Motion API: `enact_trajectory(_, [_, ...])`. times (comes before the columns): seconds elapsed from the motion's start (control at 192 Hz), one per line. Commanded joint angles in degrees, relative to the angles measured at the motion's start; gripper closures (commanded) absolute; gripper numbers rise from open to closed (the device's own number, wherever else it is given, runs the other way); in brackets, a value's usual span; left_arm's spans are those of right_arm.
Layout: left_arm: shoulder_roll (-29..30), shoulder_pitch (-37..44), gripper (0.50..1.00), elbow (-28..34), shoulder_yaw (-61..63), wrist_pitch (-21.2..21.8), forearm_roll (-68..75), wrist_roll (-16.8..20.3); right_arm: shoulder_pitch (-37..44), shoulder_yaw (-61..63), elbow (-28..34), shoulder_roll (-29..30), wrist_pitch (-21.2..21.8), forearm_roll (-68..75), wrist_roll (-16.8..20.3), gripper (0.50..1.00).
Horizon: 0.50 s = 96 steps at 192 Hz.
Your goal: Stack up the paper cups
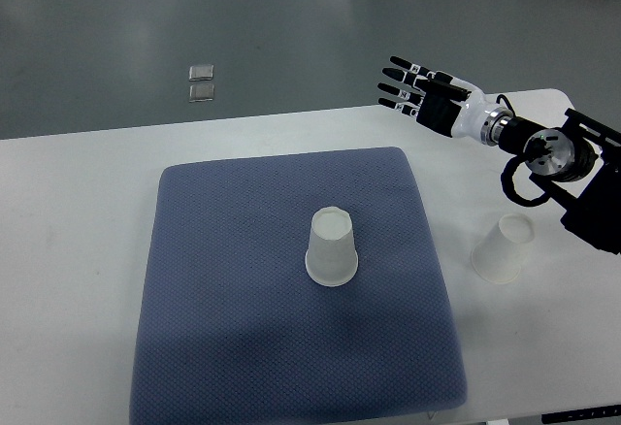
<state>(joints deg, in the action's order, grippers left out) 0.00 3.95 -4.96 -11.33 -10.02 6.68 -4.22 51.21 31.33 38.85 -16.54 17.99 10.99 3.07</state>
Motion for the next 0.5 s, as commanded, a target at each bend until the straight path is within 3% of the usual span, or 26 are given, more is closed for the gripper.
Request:
enact_trajectory(0.0, [0.0,0.0,0.5,0.0,0.0,0.0,0.0,0.0,-0.1,-0.1,0.1,0.3,0.0,0.0,0.0,0.574])
enact_trajectory(0.494, [0.0,-0.9,0.5,-0.2,0.3,0.0,0.0,0.1,0.1,0.0,0.1,0.4,0.4,0.0,-0.1,0.574])
